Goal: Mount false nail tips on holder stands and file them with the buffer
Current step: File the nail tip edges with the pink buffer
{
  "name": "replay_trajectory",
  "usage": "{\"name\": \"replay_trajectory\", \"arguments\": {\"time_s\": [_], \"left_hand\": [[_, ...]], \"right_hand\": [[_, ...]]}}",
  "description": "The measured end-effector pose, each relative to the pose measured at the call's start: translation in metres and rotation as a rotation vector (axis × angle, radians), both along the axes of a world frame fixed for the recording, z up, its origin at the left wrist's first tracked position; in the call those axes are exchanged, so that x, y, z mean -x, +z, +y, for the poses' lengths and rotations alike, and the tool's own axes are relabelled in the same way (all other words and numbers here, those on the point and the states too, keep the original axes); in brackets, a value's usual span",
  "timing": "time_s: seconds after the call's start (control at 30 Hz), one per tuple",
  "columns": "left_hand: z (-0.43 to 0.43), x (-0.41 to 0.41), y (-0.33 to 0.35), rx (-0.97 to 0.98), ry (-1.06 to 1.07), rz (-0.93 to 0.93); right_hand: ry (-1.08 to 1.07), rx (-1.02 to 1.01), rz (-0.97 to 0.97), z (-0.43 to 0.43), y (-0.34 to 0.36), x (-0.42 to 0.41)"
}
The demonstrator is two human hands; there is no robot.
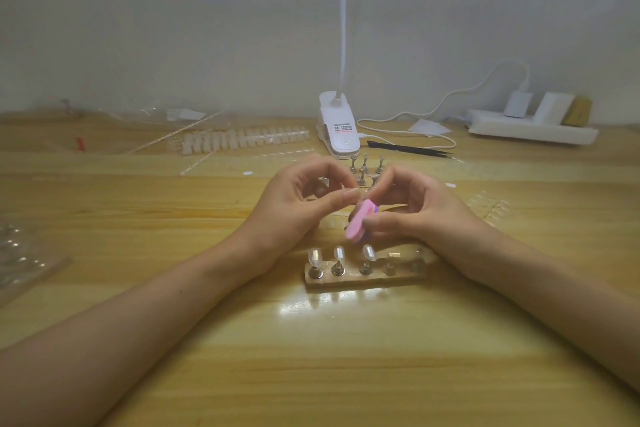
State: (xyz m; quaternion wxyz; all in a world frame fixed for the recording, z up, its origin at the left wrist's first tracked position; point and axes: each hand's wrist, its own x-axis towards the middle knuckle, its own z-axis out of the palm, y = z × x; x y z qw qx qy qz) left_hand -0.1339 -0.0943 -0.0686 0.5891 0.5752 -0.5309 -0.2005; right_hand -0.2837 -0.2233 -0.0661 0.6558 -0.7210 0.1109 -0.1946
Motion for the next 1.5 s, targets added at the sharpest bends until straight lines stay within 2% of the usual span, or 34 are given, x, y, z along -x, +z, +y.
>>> {"name": "replay_trajectory", "arguments": {"time_s": [0.13, 0.23, 0.33, 0.43, 0.57, 0.67, 0.77, 0.9, 1.0, 1.1, 1.2, 1.33, 1.43, 1.5], "left_hand": [[0.0001, -0.001, -0.0002, -0.009, 0.005, -0.008], [0.0001, -0.0014, -0.0009, -0.007, 0.011, 0.024], [-0.0003, -0.001, -0.0009, -0.016, 0.018, 0.01], [-0.0002, -0.0009, -0.0003, -0.014, 0.016, 0.02], [0.0, -0.001, -0.0005, -0.021, 0.014, 0.016], [-0.0001, -0.001, 0.0, -0.011, 0.019, 0.039], [0.0, -0.0008, -0.0004, -0.016, 0.014, 0.03], [0.0001, -0.0013, -0.0014, -0.009, 0.005, 0.031], [-0.0001, -0.0009, -0.0009, -0.015, -0.004, 0.04], [0.0002, -0.0007, -0.0008, -0.011, -0.005, 0.045], [0.001, -0.0004, -0.0005, -0.02, -0.012, 0.063], [0.0002, 0.0001, 0.0002, -0.016, -0.017, 0.048], [0.0008, -0.0001, 0.0, -0.022, -0.015, 0.061], [0.001, 0.0005, 0.0, -0.02, -0.011, 0.065]], "right_hand": [[-0.095, -0.114, -0.079, -0.0027, -0.0004, 0.0004], [0.026, -0.039, -0.021, 0.0008, 0.0002, 0.0003], [-0.104, -0.124, -0.088, -0.003, 0.0, 0.0002], [0.001, -0.045, -0.025, 0.0007, 0.001, -0.0003], [-0.118, -0.13, -0.097, -0.0038, 0.0002, 0.0005], [0.004, -0.049, -0.016, -0.0008, 0.0009, -0.0002], [-0.134, -0.144, -0.092, -0.0047, 0.0001, -0.0001], [0.012, -0.039, 0.003, -0.0025, 0.0003, -0.0006], [-0.088, -0.129, -0.073, -0.0052, 0.0002, -0.0004], [0.028, -0.042, 0.001, -0.0028, -0.0001, -0.0011], [-0.082, -0.096, -0.06, -0.0053, -0.0008, -0.0006], [0.023, -0.037, 0.003, -0.0025, -0.0001, -0.0002], [-0.088, -0.106, -0.056, -0.0055, -0.0009, -0.0005], [-0.057, -0.099, -0.031, -0.0069, -0.0005, 0.0001]]}}
